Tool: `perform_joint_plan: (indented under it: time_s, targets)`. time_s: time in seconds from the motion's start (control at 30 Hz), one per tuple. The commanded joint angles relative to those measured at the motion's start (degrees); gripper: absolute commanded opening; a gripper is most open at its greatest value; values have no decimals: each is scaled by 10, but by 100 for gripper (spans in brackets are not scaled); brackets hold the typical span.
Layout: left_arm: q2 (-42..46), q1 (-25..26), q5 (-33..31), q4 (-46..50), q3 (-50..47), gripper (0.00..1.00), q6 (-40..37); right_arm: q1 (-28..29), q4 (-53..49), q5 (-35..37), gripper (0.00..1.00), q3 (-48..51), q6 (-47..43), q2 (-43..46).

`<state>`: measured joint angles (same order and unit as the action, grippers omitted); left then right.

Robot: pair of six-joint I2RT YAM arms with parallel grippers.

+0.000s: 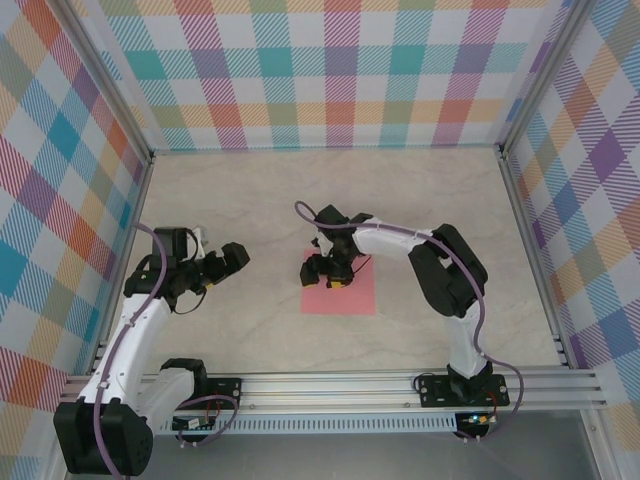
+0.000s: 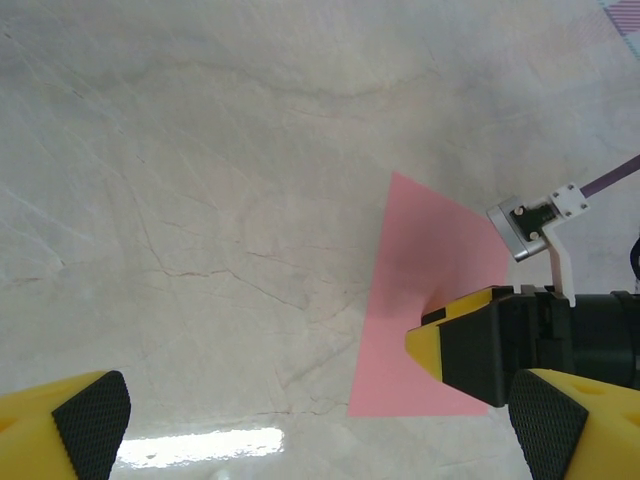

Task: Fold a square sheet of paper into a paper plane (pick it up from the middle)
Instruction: Move the square sheet of paper to the center of the table.

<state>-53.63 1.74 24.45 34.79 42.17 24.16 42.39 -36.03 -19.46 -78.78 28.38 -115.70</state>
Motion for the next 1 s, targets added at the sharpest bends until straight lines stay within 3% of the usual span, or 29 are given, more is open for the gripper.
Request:
perform_joint_plan:
  time_s: [0.0, 0.23, 0.4, 0.57, 0.7, 0.83, 0.97]
  targets:
    - [-5, 2, 29, 9, 16, 100, -13, 2, -41, 53, 71, 38, 22, 15]
    - [-10, 1, 53, -5, 6, 100, 1, 0, -64, 87, 71, 70, 9, 50]
    - [1, 2, 60, -8, -5, 100, 9, -1, -91, 95, 71, 40, 0, 78]
    - [-1, 6, 72, -29, -15, 100, 27, 0, -100, 154, 73, 28, 28, 125]
    - [-14, 45, 78, -74, -31, 100, 57, -2, -121, 243, 81, 32, 69, 137]
    - [-56, 103, 40, -103, -27, 100, 69, -6, -135, 251, 86, 21, 88, 114]
    - [-91, 146, -9, -117, -19, 100, 69, -6, -142, 265, 100, 21, 107, 98]
